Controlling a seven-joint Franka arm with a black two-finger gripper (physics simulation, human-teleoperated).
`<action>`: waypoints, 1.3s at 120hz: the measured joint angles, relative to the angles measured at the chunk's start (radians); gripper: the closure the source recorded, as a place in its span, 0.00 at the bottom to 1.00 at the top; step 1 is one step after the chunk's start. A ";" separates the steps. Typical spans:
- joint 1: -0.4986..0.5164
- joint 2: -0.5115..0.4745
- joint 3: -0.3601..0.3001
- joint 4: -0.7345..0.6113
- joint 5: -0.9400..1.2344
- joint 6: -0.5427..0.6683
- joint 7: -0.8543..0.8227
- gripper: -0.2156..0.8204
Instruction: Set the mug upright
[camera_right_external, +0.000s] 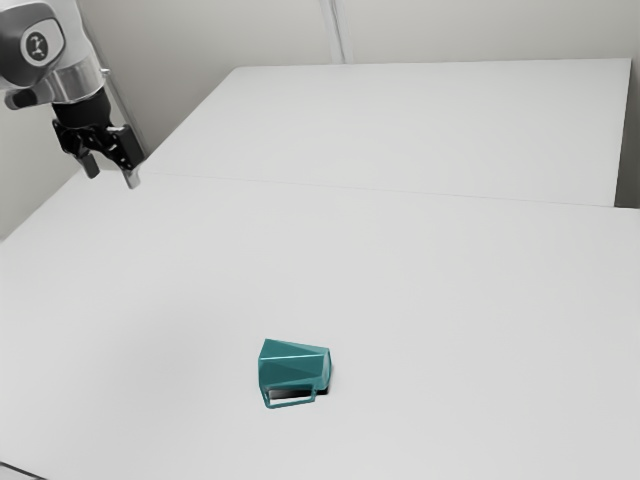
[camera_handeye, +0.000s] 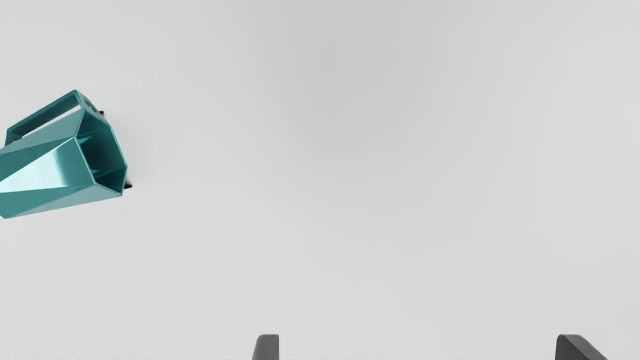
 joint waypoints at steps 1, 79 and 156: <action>0.000 0.000 0.000 0.000 0.000 0.001 0.000 0.21; 0.089 -0.089 -0.021 -0.468 -0.356 0.234 0.000 0.21; 0.097 0.112 -0.136 -0.676 -0.880 0.449 0.000 0.21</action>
